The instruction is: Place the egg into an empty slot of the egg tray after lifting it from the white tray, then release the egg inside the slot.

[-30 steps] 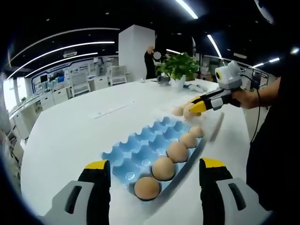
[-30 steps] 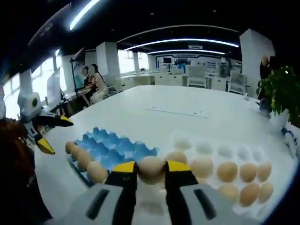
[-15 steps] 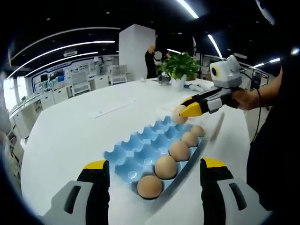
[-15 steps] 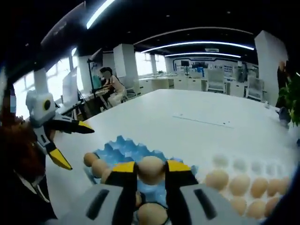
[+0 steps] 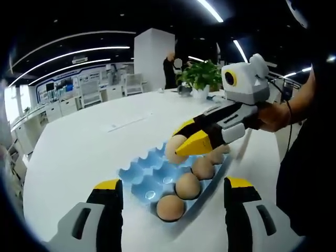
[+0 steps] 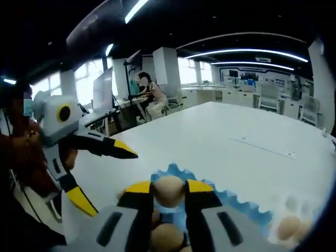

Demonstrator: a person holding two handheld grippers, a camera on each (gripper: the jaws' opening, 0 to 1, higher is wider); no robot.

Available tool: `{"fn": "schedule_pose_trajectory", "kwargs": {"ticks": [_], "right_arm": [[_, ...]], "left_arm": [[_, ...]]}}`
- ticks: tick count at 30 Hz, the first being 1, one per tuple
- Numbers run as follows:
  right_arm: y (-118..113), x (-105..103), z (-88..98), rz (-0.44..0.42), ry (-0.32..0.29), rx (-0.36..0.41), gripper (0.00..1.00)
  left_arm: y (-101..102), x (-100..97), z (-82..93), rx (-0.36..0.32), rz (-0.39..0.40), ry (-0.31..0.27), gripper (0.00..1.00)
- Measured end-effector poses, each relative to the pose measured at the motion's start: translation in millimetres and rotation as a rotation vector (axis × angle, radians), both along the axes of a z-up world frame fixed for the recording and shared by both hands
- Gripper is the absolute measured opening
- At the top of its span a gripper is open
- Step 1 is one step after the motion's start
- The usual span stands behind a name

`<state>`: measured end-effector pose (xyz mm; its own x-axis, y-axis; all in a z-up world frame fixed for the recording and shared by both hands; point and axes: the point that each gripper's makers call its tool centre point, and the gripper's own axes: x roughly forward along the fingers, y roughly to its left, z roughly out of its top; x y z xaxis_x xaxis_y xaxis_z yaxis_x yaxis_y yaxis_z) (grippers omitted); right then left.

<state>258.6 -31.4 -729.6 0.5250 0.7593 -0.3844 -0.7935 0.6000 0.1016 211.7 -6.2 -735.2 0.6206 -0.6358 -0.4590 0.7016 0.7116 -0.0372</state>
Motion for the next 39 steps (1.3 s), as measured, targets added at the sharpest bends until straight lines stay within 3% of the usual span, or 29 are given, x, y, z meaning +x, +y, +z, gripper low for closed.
{"fn": "schedule_pose_trajectory", "kwargs": {"ticks": [17,39], "right_arm": [[45,-2,-21.7,0.113,0.024,-0.031,0.22],[52,0,-46.0,0.151,0.042,-0.107,0.23]], "left_arm": [[6,4.1,-3.3,0.003,0.004,0.006,0.78],[7,3.3,-6.4,0.002,0.004,0.014,0.78]]}}
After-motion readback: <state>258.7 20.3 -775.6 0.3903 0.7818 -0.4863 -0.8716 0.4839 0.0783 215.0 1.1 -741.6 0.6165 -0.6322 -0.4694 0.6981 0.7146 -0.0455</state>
